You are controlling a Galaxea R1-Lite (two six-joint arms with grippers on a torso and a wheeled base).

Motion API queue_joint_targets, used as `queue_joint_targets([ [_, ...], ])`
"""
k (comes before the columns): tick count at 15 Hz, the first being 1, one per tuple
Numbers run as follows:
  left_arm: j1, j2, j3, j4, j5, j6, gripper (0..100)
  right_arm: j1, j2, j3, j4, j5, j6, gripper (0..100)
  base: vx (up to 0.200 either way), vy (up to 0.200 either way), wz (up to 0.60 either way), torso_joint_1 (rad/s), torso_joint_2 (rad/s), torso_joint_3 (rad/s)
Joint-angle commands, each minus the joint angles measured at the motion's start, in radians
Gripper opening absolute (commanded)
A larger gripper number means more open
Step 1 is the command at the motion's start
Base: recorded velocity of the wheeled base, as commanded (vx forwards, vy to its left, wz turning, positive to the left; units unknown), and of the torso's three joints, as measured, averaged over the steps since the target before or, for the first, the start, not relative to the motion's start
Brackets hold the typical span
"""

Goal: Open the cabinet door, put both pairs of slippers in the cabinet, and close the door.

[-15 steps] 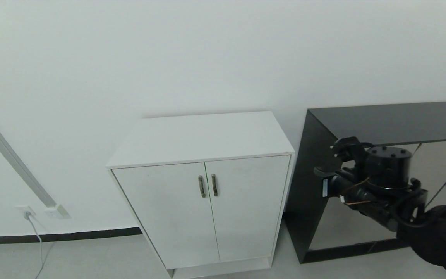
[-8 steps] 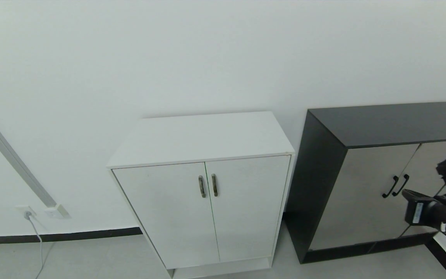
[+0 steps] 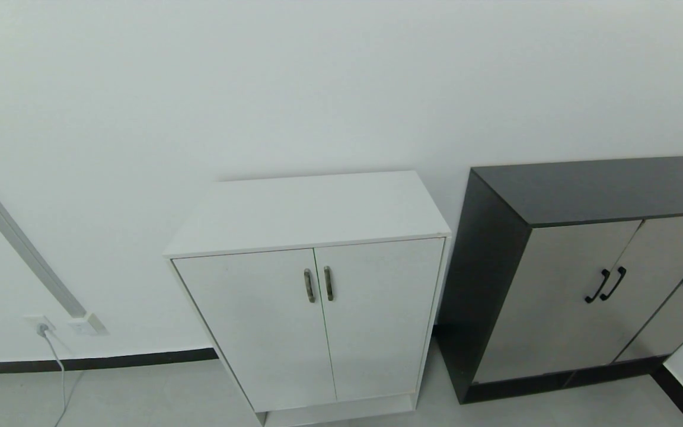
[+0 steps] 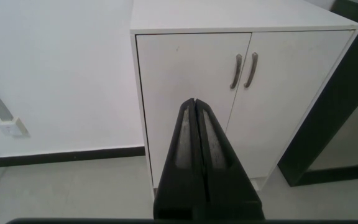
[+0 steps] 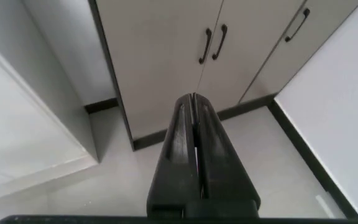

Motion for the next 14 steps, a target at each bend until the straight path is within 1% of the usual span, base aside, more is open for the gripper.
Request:
queue_joint_targets([
  [1, 0.000, 0.001, 0.000, 0.000, 0.000, 0.000, 0, 0.034, -0.192, 0.016, 0.139, 0.042, 0.000, 0, 0.000, 0.000, 0.00, 0.000, 0.00, 0.000],
  [2, 0.000, 0.001, 0.000, 0.000, 0.000, 0.000, 0, 0.038, -0.232, 0.018, 0.190, 0.070, 0.000, 0, 0.000, 0.000, 0.00, 0.000, 0.00, 0.000],
  [3, 0.000, 0.001, 0.000, 0.000, 0.000, 0.000, 0, 0.038, -0.324, 0.015, 0.308, 0.130, 0.000, 0, 0.000, 0.000, 0.00, 0.000, 0.00, 0.000],
  [4, 0.000, 0.001, 0.000, 0.000, 0.000, 0.000, 0, 0.038, -0.371, 0.012, 0.365, 0.153, 0.000, 0, 0.000, 0.000, 0.00, 0.000, 0.00, 0.000],
  [5, 0.000, 0.001, 0.000, 0.000, 0.000, 0.000, 0, 0.040, -0.452, 0.007, 0.495, 0.199, 0.000, 0, 0.000, 0.000, 0.00, 0.000, 0.00, 0.000],
  [6, 0.000, 0.001, 0.000, 0.000, 0.000, 0.000, 0, 0.040, -0.503, 0.002, 0.575, 0.226, 0.000, 0, 0.000, 0.000, 0.00, 0.000, 0.00, 0.000],
  [7, 0.000, 0.001, 0.000, 0.000, 0.000, 0.000, 0, 0.040, -0.555, 0.002, 0.638, 0.242, 0.000, 0, 0.000, 0.000, 0.00, 0.000, 0.00, 0.000],
  [8, 0.000, 0.001, 0.000, 0.000, 0.000, 0.000, 0, 0.040, -0.578, 0.005, 0.668, 0.249, 0.000, 0, 0.000, 0.000, 0.00, 0.000, 0.00, 0.000],
  [9, 0.000, 0.001, 0.000, 0.000, 0.000, 0.000, 0, 0.040, -0.632, 0.004, 0.742, 0.259, 0.000, 0, 0.000, 0.000, 0.00, 0.000, 0.00, 0.000],
  [10, 0.000, 0.001, 0.000, 0.000, 0.000, 0.000, 0, 0.044, -0.655, 0.002, 0.770, 0.260, 0.000, 0, 0.000, 0.000, 0.00, 0.000, 0.00, 0.000],
  [14, 0.000, 0.001, 0.000, 0.000, 0.000, 0.000, 0, 0.063, -0.684, 0.024, 0.787, 0.260, 0.000, 0, 0.000, 0.000, 0.00, 0.000, 0.00, 0.000],
])
